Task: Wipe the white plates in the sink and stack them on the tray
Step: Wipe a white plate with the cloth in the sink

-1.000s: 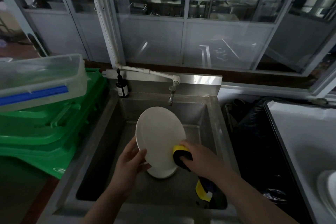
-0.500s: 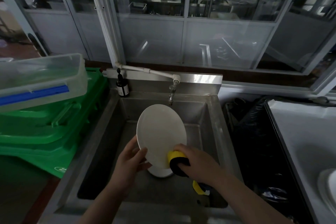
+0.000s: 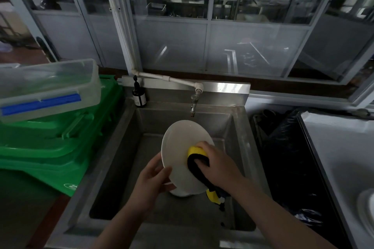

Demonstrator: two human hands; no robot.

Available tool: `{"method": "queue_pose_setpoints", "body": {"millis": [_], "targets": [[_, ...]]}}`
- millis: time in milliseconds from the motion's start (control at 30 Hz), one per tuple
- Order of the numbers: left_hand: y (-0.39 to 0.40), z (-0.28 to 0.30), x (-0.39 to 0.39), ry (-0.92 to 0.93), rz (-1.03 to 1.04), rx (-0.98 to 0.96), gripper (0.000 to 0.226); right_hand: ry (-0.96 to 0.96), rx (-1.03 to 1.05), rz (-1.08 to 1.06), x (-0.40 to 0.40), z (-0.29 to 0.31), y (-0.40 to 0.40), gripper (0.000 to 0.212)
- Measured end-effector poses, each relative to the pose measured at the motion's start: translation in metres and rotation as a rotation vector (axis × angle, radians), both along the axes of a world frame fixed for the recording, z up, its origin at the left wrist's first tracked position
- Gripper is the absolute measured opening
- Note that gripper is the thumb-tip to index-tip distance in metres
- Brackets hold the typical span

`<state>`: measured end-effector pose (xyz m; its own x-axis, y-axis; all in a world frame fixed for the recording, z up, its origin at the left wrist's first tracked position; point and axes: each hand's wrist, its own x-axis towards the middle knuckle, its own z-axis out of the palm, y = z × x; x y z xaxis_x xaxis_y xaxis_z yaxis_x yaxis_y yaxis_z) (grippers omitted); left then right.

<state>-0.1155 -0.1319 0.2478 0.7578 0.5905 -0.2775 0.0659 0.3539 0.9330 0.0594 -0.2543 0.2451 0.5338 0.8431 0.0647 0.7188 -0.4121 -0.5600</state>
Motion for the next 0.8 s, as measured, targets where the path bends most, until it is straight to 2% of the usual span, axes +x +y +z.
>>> {"method": "queue_pose_setpoints", "body": {"millis": [200, 367, 567, 700, 800], "targets": [[-0.005, 0.002, -0.004, 0.002, -0.082, 0.013, 0.051, 0.036, 0.07, -0.073, 0.008, 0.007, 0.007, 0.033], [-0.009, 0.004, -0.006, 0.031, -0.103, 0.005, 0.043, -0.046, 0.075, -0.147, 0.016, 0.012, 0.013, 0.034], [-0.006, 0.008, -0.007, 0.051, -0.149, 0.019, 0.043, -0.039, 0.119, -0.2, 0.021, 0.013, 0.018, 0.029], [-0.002, 0.011, -0.009, 0.049, -0.207, 0.031, 0.047, -0.037, 0.195, -0.151, 0.02, 0.015, 0.015, 0.033], [0.002, 0.011, -0.011, 0.055, -0.266, 0.032, 0.053, -0.109, 0.225, -0.078, 0.017, 0.014, 0.012, 0.043]]}}
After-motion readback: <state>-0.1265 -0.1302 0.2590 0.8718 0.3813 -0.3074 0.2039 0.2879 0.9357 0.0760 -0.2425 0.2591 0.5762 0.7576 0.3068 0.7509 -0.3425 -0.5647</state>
